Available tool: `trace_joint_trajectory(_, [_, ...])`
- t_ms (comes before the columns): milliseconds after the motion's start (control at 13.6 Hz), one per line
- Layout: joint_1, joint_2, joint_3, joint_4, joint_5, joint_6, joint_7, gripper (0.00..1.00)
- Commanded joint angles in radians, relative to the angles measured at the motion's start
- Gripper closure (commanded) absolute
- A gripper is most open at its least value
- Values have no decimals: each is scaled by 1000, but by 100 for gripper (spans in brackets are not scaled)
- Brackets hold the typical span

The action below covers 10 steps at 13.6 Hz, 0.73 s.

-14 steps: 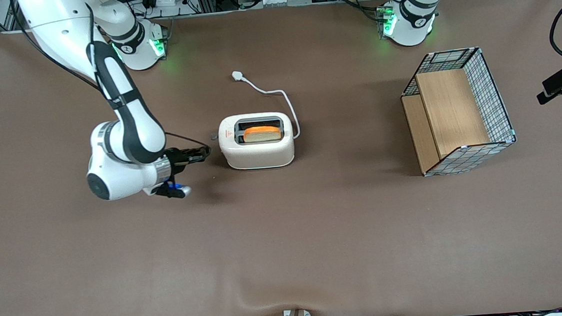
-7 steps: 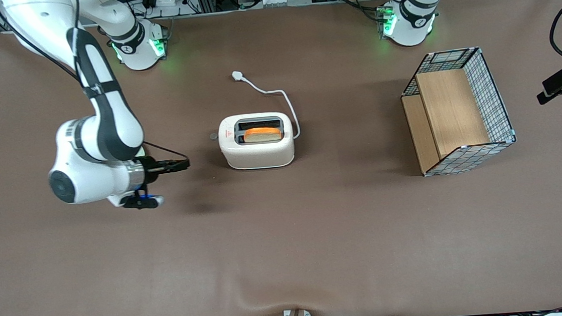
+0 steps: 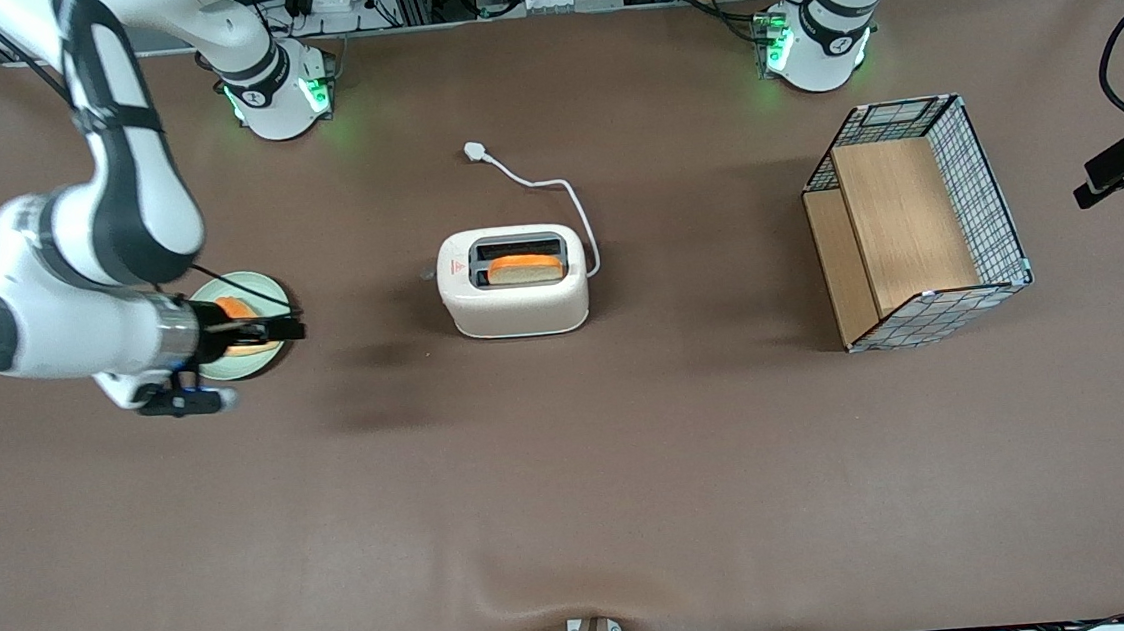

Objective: Press toaster button with right arm

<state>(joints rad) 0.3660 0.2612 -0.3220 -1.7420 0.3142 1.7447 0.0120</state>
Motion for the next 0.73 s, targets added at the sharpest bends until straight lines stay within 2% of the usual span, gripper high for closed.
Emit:
trace_joint_trajectory(0, [-83, -134, 69, -21, -105, -31, -6, 0])
trace_joint_trajectory(294, [-255, -220, 222, -18, -220, -53, -6, 0])
trace_joint_trajectory(440, [-271, -253, 225, -13, -253, -66, -6, 0])
trace_joint_trajectory(661, [-318, -263, 239, 57, -262, -132, -6, 0])
